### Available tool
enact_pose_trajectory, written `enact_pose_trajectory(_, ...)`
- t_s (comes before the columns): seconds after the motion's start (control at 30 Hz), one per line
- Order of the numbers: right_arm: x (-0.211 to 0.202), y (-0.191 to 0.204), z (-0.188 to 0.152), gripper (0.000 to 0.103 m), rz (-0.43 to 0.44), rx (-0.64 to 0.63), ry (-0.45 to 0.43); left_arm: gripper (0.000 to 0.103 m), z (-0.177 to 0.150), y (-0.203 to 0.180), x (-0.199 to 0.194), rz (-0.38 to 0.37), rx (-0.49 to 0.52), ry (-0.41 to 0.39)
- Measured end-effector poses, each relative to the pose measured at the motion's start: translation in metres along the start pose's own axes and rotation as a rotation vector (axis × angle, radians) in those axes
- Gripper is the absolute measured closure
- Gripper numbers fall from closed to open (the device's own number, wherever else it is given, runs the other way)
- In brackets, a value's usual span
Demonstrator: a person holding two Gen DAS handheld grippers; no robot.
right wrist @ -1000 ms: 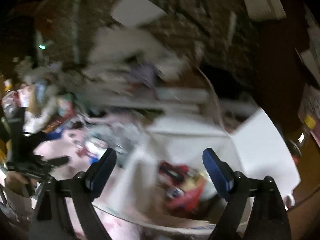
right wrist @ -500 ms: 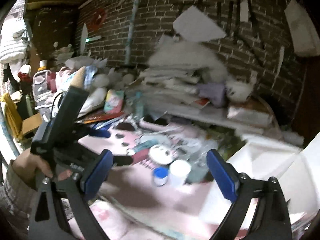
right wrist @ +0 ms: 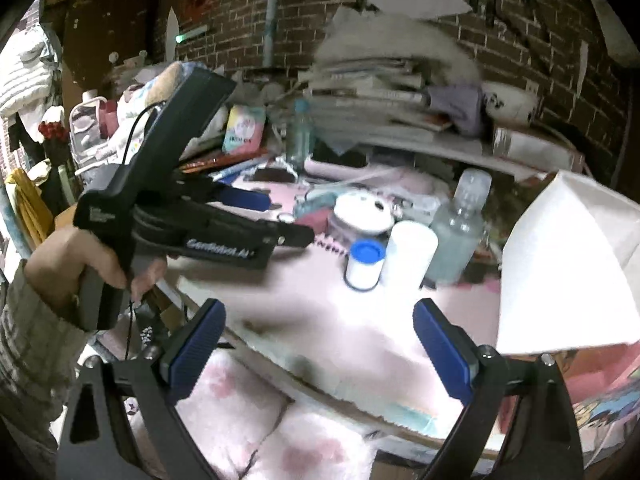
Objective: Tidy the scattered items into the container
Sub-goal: 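Grasp the pink rectangular tube with the left gripper, then carry the pink tube in the left gripper into the white box and release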
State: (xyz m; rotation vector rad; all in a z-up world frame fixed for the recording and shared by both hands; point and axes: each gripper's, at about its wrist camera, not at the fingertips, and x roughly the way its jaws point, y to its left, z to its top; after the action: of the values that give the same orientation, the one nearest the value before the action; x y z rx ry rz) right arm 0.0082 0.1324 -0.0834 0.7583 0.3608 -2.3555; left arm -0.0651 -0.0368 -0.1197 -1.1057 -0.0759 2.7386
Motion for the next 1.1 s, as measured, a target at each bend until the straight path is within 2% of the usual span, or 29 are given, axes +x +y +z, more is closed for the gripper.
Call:
enact_pose_trajectory(0.1,0.001,-0.004,-0.002,0.009,-0.005,0.014,0.002,0.073,-0.002,0.000,0.004,-0.002,-0.013,-0.003)
enact_pose_trajectory(0.13,0.001,-0.006,-0.002,0.009,-0.007,0.020,0.001,0.082,-0.002,-0.001,0.005,0.001,-0.013,-0.011)
enact_pose_trajectory(0.2,0.000,-0.009,-0.001,0.009,-0.006,0.035,-0.002,0.090,-0.003,-0.001,0.005,0.012,-0.015,-0.019)
enact_pose_trajectory(0.37,0.001,-0.014,-0.001,0.009,0.004,0.064,0.000,0.090,-0.018,-0.008,-0.007,0.021,0.018,-0.044)
enact_pose_trajectory(0.53,0.004,-0.014,-0.005,0.009,0.010,0.072,0.013,0.090,-0.050,-0.016,-0.034,0.042,0.053,-0.094)
enact_pose_trajectory(0.7,0.003,-0.017,-0.007,0.009,0.013,0.085,0.013,0.087,-0.070,-0.020,-0.039,0.059,0.061,-0.212)
enact_pose_trajectory(0.77,0.004,-0.020,-0.008,0.009,0.017,0.098,0.015,0.080,-0.072,-0.021,-0.036,0.042,0.053,-0.253)
enact_pose_trajectory(0.87,0.005,-0.024,-0.008,0.009,0.024,0.117,0.020,0.078,-0.070,-0.020,-0.029,0.029,0.032,-0.303)
enact_pose_trajectory(1.1,0.005,-0.029,-0.008,0.009,0.015,0.133,0.023,0.079,-0.068,-0.028,-0.016,0.110,0.025,-0.377)
